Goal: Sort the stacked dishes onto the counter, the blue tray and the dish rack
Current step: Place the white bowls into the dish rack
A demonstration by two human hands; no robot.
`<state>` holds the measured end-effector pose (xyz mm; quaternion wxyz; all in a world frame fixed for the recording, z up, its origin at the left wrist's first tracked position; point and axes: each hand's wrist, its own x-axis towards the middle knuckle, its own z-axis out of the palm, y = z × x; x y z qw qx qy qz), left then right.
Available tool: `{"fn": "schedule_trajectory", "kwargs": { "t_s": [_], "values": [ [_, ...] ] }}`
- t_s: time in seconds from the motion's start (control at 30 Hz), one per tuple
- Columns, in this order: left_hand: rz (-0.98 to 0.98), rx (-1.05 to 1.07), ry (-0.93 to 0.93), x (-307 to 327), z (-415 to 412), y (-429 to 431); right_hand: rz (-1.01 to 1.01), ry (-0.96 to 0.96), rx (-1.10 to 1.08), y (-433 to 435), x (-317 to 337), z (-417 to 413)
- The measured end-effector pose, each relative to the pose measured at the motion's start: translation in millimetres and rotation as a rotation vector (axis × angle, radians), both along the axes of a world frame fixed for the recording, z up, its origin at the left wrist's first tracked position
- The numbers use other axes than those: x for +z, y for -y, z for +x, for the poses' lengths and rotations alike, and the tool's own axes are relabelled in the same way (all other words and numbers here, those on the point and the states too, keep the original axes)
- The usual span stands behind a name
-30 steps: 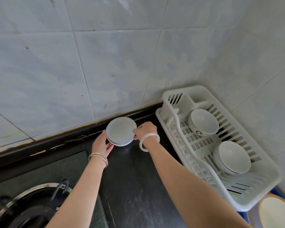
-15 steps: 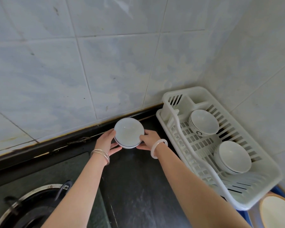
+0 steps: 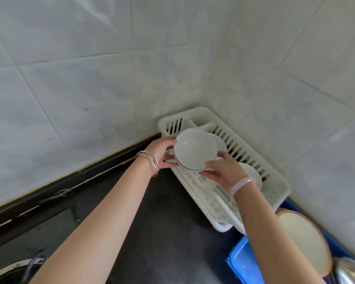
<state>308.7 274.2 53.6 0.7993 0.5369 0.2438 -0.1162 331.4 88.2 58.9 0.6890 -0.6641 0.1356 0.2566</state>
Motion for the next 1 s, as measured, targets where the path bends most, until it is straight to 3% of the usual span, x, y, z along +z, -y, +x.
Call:
{"fn": "schedule_trajectory", "kwargs": {
  "t_s": [0.17, 0.4, 0.87, 1.0],
  "values": [
    [0.122, -0.112, -0.048, -1, 38, 43, 0.079, -0.046, -0.154, 42, -16, 4],
    [0.248, -0.275, -0.149, -25, 72, 69, 0.004, -0.151, -0.264, 58, -54, 6],
    [0.585, -0.496, -0.22, -50, 94, 79, -0.358, -0.139, -0.024, 62, -99, 9],
    [0.667, -0.555, -0.213, -51, 97, 81, -0.35, -0.144, -0.041, 63, -102, 12]
  ]
}}
